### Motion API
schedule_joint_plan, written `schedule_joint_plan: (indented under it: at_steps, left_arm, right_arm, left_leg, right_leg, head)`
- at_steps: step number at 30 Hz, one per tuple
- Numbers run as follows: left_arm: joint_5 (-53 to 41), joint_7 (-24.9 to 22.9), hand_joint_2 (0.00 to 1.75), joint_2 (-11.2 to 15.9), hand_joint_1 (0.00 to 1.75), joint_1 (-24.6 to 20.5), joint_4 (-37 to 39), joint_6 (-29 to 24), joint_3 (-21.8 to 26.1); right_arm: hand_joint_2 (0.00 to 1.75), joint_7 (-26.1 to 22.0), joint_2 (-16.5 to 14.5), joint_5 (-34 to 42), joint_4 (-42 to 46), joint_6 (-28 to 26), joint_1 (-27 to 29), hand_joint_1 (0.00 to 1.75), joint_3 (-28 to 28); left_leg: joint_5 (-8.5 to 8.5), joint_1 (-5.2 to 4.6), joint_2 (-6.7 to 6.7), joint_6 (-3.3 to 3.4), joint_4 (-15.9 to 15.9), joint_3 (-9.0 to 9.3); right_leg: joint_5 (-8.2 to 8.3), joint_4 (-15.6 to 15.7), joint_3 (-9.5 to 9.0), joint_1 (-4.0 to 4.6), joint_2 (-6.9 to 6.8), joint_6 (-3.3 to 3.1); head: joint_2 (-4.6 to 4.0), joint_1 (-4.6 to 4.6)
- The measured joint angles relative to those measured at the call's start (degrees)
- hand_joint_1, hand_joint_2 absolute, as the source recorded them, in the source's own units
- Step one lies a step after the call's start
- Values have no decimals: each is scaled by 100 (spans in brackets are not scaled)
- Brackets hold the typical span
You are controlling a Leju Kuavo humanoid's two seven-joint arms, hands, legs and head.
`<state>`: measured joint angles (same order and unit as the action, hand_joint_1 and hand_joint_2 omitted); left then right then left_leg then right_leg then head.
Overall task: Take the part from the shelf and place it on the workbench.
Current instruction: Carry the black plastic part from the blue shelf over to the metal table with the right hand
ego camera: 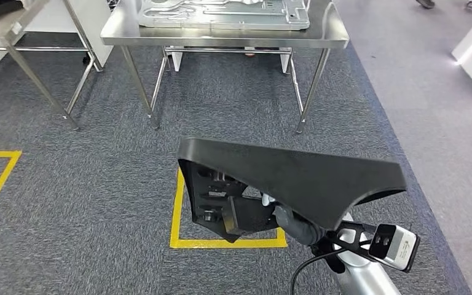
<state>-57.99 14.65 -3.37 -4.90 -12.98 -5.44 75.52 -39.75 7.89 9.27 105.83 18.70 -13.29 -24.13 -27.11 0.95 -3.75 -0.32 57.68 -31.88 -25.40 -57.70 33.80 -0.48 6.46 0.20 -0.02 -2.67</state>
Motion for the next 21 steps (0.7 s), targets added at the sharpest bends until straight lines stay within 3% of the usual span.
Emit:
schedule_joint_plan:
  at_steps: [1, 3, 5, 7, 8, 9, 11, 13, 15, 18, 19, 21]
  left_arm:
    - [-8, -4, 175, 2, 0, -9, 0, 21, 0]
    - [-14, -4, 175, 5, 0, -27, 0, 60, 0]
    - [-15, 2, 175, 9, 0, -22, 0, 72, 0]
    - [-18, 9, 175, 16, 0, 2, 0, 73, 0]
    - [-20, 11, 175, 19, 0, 10, 0, 75, 0]
    - [-21, 13, 175, 21, 0, 12, 0, 79, 0]
    - [-22, 17, 175, 21, 0, 6, 0, 93, 0]
    - [-22, 22, 175, 21, 0, -3, 0, 108, 0]
    - [-22, 24, 175, 23, 0, -7, 0, 113, 0]
    - [-21, 26, 175, 32, 0, -15, -1, 113, 0]
    - [-21, 27, 175, 34, 0, -17, -1, 113, 0]
    - [-20, 28, 175, 34, 0, -9, 0, 113, 0]
  right_arm:
    - [175, -3, -1, -46, 2, -27, 8, 173, 0]
    - [175, -10, 0, -116, 9, -75, 15, 173, 0]
    - [175, -16, 0, -152, 18, -104, 20, 173, 0]
    - [175, -20, 0, -175, 20, -125, 34, 173, 0]
    - [175, -20, 1, -186, 20, -134, 41, 173, 0]
    - [175, -21, 2, -194, 21, -142, 45, 173, 0]
    - [175, -21, 4, -203, 33, -151, 47, 173, 1]
    - [175, -25, 5, -199, 53, -151, 46, 173, 2]
    - [175, -31, 10, -188, 63, -141, 48, 173, 5]
    - [175, -40, 17, -174, 79, -106, 43, 173, 14]
    - [175, -43, 16, -170, 82, -91, 40, 173, 15]
    - [175, -44, 14, -165, 81, -65, 38, 173, 15]
  left_leg:
    - [16, 4, 40, 39, -11, 5]
    - [53, 21, 119, 124, -57, 19]
    - [68, 23, 199, 178, -83, 24]
    - [61, 13, 277, 190, -80, 16]
    - [55, 11, 310, 187, -78, 17]
    - [47, 11, 334, 180, -76, 23]
    - [22, 11, 362, 150, -74, 53]
    - [-11, -7, 375, 95, -65, 72]
    - [-36, -20, 390, 27, -70, 83]
    - [-138, -13, 404, -62, 55, 71]
    - [-257, -10, 404, -80, 289, -31]
    - [-585, -4, 402, -106, 1066, -439]
  right_leg:
    - [5, 8, 14, -8, 32, 38]
    - [-116, -151, 91, 4, -136, 92]
    - [-457, -769, 377, 10, -448, 127]
    - [-737, -1503, 740, -14, -581, 157]
    - [-731, -1637, 811, -26, -599, 166]
    - [-618, -1541, 764, -35, -609, 169]
    - [-229, -771, 366, -37, -644, 140]
    - [-40, -110, 22, -5, -681, 87]
    - [-65, 22, -41, 32, -676, 32]
    - [-66, 78, -109, -2, -650, -73]
    - [-71, 101, -146, -16, -650, -108]
    - [-108, 106, -192, -4, -650, -157]
  head:
    - [0, 0]
    - [0, 1]
    - [0, 2]
    - [0, 1]
    - [0, 1]
    - [0, 1]
    - [0, 1]
    - [0, 1]
    - [0, 1]
    - [0, 1]
    - [0, 1]
    - [0, 1]
